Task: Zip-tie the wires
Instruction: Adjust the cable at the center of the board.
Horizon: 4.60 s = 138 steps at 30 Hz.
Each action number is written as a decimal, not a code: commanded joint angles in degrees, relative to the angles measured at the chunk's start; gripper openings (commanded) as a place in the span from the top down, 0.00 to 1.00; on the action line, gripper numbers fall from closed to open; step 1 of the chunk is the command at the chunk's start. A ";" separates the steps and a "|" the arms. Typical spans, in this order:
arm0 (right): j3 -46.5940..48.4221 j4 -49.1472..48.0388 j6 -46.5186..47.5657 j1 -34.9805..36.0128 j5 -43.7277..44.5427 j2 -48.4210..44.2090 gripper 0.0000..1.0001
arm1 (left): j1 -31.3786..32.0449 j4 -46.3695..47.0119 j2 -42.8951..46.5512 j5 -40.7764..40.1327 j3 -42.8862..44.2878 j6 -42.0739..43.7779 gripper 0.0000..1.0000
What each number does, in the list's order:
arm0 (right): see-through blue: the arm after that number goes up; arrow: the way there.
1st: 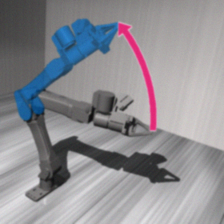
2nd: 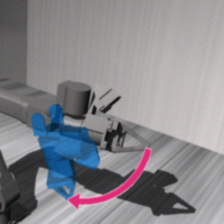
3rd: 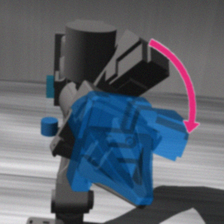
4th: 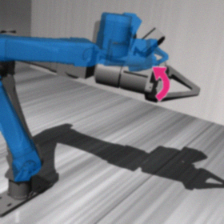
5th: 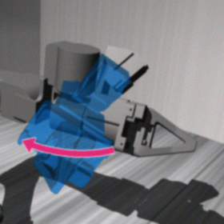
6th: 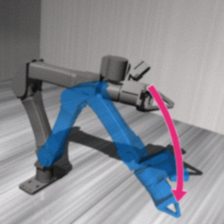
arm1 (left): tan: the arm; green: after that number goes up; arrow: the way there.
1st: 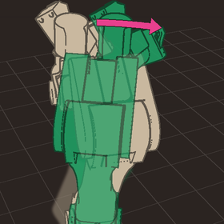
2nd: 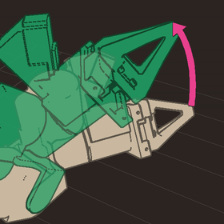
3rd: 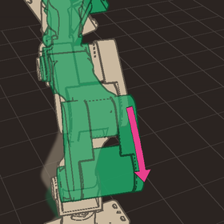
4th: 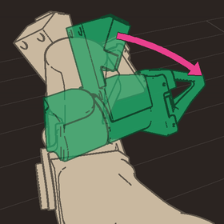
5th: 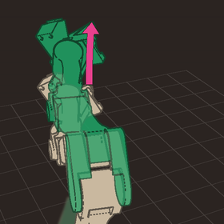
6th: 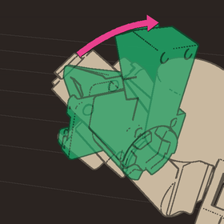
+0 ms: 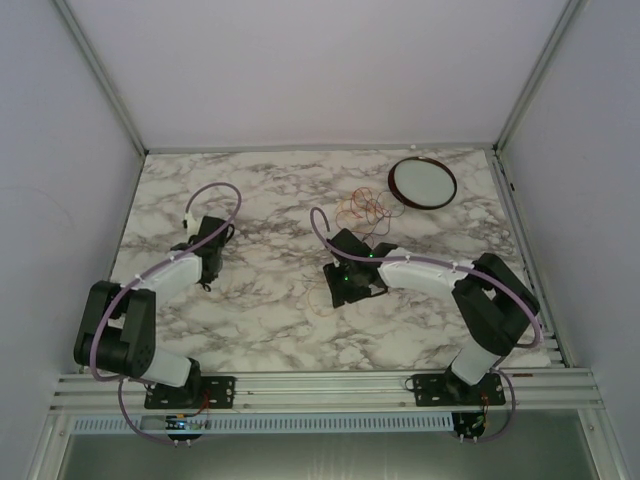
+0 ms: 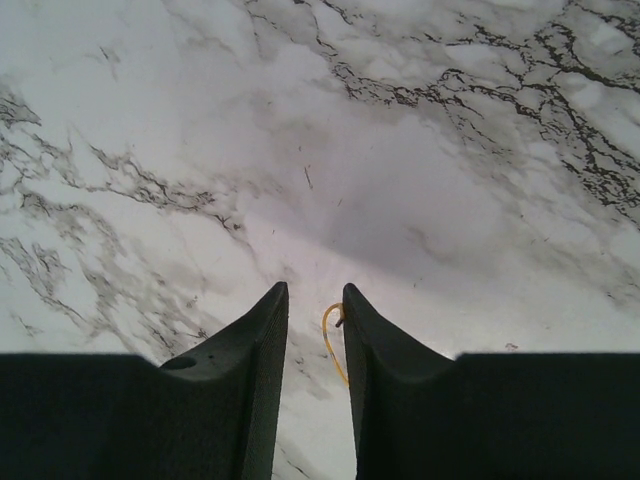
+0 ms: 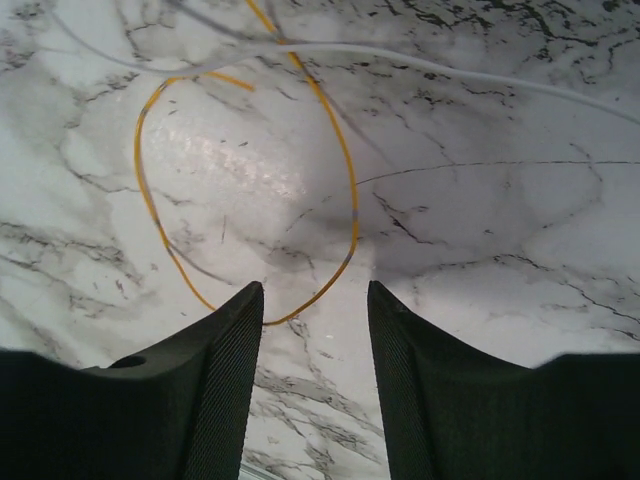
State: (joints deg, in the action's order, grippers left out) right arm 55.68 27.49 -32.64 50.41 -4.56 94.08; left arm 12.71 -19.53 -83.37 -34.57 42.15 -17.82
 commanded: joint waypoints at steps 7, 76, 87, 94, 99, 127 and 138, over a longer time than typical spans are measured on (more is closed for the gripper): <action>1.68 1.64 -1.12 0.23 5.96 -0.22 0.85 | -0.46 -0.45 -4.81 -0.64 1.20 0.46 0.79; 3.65 17.23 12.08 -21.15 33.51 -12.04 1.00 | 29.27 20.62 8.90 28.91 -1.24 -18.10 1.00; 3.12 17.07 12.34 -21.23 33.74 -11.80 1.00 | 33.52 13.12 10.25 17.50 -8.37 -28.47 1.00; 2.71 16.81 12.34 -21.32 33.99 -11.96 1.00 | 33.44 9.62 14.95 10.48 -11.97 -32.12 1.00; 2.89 16.81 12.26 -21.32 33.80 -11.90 1.00 | 33.43 10.54 14.10 11.15 -11.68 -31.70 0.88; 2.79 16.76 12.52 -21.67 33.34 -12.52 1.00 | 34.91 18.25 21.52 39.14 -2.06 0.24 0.00; 2.56 16.72 12.41 -21.84 33.28 -13.11 1.00 | 42.44 14.27 -0.54 26.70 9.04 -9.76 0.00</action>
State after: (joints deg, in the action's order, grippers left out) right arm 57.98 44.97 -20.34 29.36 28.56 82.59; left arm 53.34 -3.66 -81.01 -1.58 45.52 -23.16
